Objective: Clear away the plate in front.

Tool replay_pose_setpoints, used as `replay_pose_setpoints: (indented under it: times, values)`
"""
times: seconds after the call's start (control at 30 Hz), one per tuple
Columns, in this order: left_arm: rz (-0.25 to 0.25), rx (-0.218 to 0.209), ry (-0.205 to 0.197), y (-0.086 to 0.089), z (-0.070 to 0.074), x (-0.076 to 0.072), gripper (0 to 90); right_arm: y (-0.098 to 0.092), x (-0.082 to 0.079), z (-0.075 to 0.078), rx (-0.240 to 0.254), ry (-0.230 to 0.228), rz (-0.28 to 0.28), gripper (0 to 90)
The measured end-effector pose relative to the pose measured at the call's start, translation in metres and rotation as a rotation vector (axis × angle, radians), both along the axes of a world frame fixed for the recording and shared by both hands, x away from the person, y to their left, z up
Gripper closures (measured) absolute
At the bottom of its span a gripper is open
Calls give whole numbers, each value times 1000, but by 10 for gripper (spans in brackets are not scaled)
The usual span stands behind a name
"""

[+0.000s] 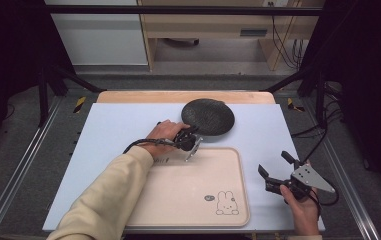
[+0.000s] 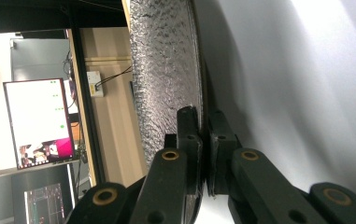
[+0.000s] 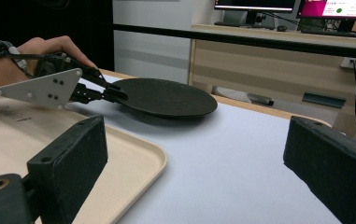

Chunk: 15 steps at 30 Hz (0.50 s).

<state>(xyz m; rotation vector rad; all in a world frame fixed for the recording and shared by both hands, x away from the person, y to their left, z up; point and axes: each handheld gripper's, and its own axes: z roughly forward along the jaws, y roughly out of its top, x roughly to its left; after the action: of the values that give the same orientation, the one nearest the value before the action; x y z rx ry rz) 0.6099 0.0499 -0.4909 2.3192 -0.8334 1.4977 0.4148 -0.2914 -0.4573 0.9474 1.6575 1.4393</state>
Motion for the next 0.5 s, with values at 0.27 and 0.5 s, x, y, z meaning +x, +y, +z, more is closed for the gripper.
replay_pose_setpoints:
  times: [0.27, 0.5]
  values:
    - [-2, -19, -3, 7, 7, -4, 855, 1, 1, 0, -4, 0, 0, 67]
    - [-71, 11, -16, 18, 17, -19, 857, 0, 1, 1, -5, -3, -7, 68]
